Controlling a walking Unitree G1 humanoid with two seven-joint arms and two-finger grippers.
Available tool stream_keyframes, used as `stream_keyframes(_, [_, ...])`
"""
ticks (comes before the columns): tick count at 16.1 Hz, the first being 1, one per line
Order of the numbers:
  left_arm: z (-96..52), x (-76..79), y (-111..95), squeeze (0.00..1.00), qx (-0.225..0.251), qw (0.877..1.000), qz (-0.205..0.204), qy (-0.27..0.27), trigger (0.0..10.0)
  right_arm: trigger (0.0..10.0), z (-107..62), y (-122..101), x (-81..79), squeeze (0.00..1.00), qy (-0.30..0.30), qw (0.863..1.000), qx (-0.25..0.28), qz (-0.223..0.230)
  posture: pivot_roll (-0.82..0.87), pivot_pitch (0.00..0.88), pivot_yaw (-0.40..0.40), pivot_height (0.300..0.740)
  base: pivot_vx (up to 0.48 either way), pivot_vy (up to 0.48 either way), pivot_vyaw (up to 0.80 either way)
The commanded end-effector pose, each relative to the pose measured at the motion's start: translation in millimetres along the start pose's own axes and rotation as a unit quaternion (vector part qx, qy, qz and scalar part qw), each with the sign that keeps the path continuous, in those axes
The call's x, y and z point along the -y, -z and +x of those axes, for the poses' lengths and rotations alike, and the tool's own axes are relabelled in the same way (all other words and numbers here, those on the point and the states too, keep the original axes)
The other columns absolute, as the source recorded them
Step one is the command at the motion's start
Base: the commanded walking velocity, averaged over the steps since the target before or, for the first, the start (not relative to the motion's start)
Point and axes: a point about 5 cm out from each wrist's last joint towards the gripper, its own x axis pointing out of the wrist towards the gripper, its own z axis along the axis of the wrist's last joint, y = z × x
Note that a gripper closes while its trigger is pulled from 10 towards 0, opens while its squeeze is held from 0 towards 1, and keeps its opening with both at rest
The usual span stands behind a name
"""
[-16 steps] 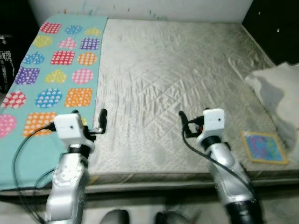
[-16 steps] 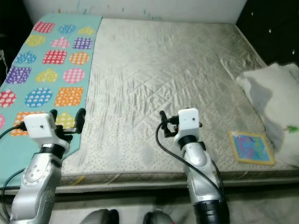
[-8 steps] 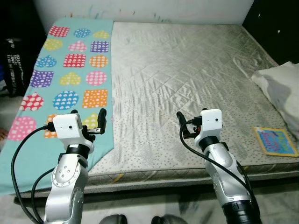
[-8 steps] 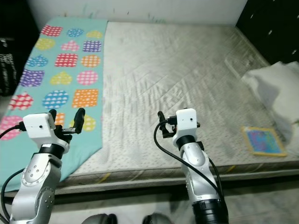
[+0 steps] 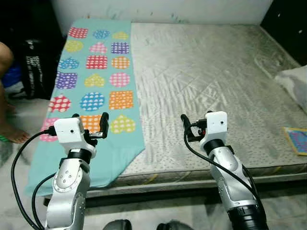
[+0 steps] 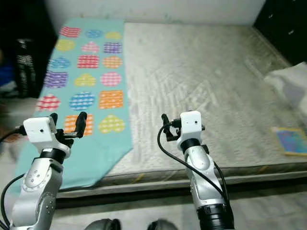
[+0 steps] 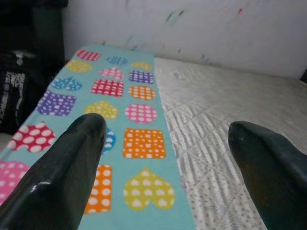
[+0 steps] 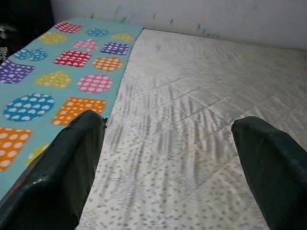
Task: Clean up the room
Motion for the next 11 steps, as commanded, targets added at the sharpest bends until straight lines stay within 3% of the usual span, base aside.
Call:
stream_keyframes(1, [-1.5, 3.1, 1.3, 0.0, -0.004, 1.0, 0.001, 0.006, 10.0, 10.0, -3.8, 4.5, 6.9, 0.0, 0.013, 1.0, -0.008, 0.003, 0.05, 0.17, -0.05, 0.74, 0.0, 0.48, 0.0])
stream_keyframes(11, [-0.2, 2.6, 1.1, 0.0, -0.004, 1.0, 0.0, 0.006, 10.0, 10.0, -2.2, 5.2, 6.1, 0.0, 0.013, 1.0, -0.012, 0.0, 0.04, 0.169, -0.048, 0.74, 0.0, 0.457, 0.0])
